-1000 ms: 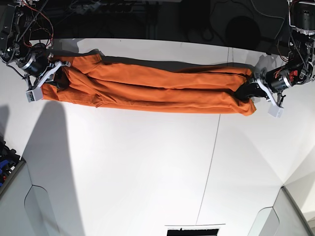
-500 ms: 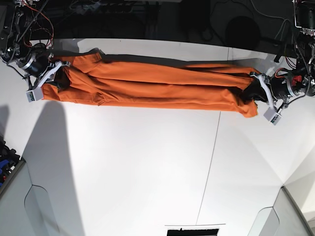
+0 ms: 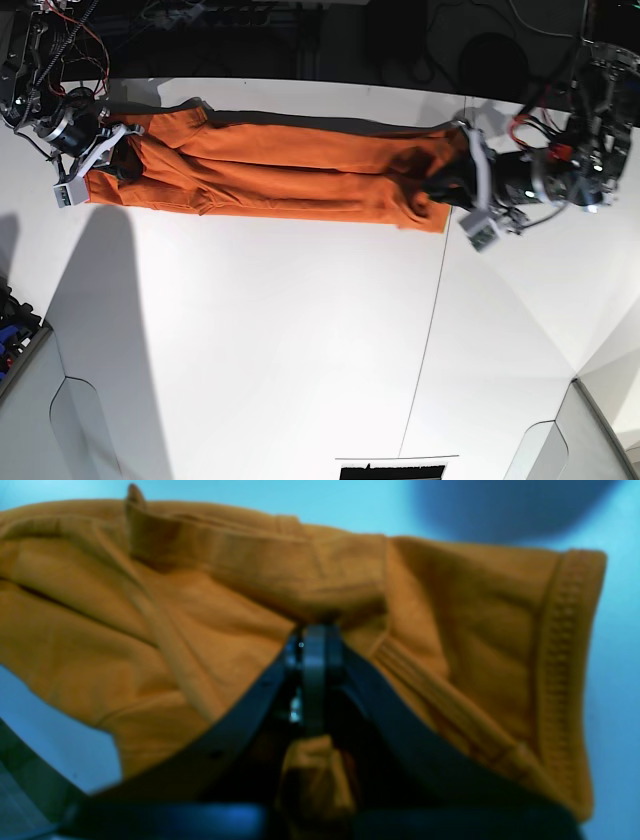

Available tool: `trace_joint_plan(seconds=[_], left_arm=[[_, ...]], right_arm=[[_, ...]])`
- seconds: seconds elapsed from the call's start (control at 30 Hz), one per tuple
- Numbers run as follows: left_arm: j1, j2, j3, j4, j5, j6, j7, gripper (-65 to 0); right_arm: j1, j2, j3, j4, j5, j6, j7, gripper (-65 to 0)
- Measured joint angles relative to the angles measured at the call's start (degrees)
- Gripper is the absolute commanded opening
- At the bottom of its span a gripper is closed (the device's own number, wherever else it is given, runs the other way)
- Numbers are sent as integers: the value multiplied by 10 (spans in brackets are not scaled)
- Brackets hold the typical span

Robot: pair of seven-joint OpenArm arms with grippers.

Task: Layout the t-shirt on the table in an organized manner, then fold the t-shirt properly
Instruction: 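Fold the strip's end with the left gripper toward the right gripper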

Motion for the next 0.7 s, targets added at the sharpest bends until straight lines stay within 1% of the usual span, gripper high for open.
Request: trace_joint_plan(seconds=[0.1,0.17,0.2,0.57,0.7], left_arm=[[-3,38,51,1,50,18,-9,-650],[-11,61,69,1,80,34,-16,-650],[-17,71,71,0,86,38,-23,-650],[-56,143,70,-32,100,40,-33,-650],[-54,179,70,-38,90,40,-37,-650]], right_arm=[[0,0,0,0,0,0,0,-650],[0,0,0,0,0,0,0,-650],[0,0,0,0,0,0,0,-650],[0,0,0,0,0,0,0,-650],[0,0,0,0,0,0,-1,-650]])
